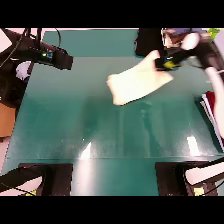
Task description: Fold the shirts.
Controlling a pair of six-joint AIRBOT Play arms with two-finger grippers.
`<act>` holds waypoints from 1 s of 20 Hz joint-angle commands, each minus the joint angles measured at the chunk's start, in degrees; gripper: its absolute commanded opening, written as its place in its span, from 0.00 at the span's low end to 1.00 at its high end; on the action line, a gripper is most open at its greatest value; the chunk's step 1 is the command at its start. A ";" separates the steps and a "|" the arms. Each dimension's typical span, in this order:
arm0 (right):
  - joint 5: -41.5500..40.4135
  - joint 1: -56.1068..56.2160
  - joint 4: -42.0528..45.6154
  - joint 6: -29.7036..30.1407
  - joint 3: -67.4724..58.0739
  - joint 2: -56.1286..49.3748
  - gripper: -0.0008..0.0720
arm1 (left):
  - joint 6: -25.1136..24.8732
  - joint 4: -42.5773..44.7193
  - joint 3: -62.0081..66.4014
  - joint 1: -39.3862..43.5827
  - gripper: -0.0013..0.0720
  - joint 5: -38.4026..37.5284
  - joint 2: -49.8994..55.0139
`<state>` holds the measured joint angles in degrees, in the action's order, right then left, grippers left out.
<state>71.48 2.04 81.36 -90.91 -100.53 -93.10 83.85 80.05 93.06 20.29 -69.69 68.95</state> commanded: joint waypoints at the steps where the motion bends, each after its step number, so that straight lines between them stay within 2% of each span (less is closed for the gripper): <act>1: 2.16 -16.35 2.71 -0.02 1.84 5.60 0.04 | -0.26 -0.37 0.00 1.42 0.05 0.04 0.02; 6: 2.45 -36.20 1.09 0.09 1.84 6.78 0.04 | 0.37 -0.92 0.00 1.42 0.05 0.22 0.02; 9: 0.92 -42.32 -0.87 0.07 1.81 6.80 0.04 | 1.77 -1.22 0.00 1.44 0.05 0.22 0.02; 13: 0.46 -43.89 -0.83 0.07 -0.17 6.80 0.04 | 3.19 -1.25 0.00 1.42 0.05 0.24 0.02; 20: 5.79 -42.91 0.46 -1.14 -18.88 7.13 0.04 | 3.10 -1.25 0.00 1.42 0.05 0.13 0.02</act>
<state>74.41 -40.77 80.93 -91.24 -113.03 -86.24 86.80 78.83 93.06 21.69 -69.49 68.95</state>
